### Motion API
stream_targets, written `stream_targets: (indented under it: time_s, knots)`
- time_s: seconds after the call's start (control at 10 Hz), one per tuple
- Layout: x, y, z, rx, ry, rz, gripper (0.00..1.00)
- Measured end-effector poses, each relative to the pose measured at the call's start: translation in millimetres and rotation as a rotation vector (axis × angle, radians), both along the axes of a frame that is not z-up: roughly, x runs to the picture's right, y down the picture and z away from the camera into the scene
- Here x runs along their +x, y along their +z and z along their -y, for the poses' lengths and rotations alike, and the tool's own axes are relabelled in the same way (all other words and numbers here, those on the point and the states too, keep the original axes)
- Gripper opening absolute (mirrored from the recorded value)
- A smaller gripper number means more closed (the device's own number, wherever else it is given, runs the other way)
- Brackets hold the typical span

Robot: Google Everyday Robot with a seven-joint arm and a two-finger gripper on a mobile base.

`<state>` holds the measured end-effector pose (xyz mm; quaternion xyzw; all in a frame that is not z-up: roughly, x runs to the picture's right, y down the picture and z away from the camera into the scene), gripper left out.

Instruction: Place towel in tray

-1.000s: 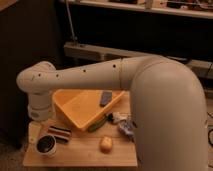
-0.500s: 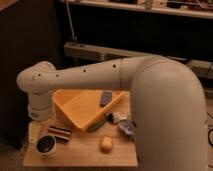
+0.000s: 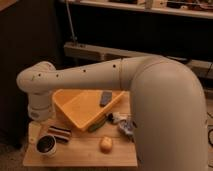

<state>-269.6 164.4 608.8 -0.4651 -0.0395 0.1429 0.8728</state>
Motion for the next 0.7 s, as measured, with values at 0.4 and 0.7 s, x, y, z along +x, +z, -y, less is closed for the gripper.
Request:
stream_targets:
  time_s: [0.4, 0.7]
  knots:
    - [0.0, 0.1, 0.0, 0.000, 0.000, 0.000, 0.80]
    - [-0.4, 0.3, 1.1, 0.003, 0.001, -0.008, 0.80]
